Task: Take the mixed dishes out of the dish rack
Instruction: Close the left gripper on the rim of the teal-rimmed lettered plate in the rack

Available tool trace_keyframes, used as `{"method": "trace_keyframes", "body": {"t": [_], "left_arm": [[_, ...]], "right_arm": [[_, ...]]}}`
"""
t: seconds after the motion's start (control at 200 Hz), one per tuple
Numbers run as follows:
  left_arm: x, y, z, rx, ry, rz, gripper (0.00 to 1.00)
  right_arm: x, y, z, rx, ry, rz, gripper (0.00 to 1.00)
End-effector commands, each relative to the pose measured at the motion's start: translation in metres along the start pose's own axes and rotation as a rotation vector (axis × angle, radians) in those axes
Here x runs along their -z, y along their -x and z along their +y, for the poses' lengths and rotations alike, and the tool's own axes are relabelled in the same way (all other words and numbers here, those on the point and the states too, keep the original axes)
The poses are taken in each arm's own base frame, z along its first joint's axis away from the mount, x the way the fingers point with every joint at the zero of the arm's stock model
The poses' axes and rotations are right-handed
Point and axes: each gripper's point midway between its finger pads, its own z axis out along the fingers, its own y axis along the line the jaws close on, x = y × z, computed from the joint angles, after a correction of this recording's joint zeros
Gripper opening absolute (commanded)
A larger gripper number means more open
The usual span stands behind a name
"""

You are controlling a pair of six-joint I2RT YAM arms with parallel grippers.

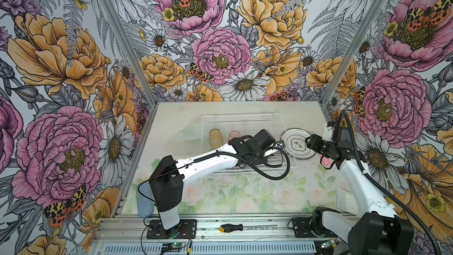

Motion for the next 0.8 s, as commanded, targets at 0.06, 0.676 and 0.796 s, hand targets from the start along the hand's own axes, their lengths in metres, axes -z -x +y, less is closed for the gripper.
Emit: {"method": "trace_keyframes", "body": {"t": [0.06, 0.676, 0.796], "left_arm": [[0.005, 0.014, 0.021, 0.006, 0.100, -0.023, 0.16], [0.002, 0.017, 0.037, -0.015, 0.228, -0.004, 0.00], [0.003, 0.016, 0.036, -0.017, 0.228, -0.004, 0.00]], "right_arm": [[0.006, 0.008, 0.005, 0.025, 0.000, -0.032, 0.59], [0.005, 0.004, 0.004, 0.026, 0.007, -0.031, 0.59], [0.005, 0.004, 0.005, 0.026, 0.010, -0.032, 0.59]]}}
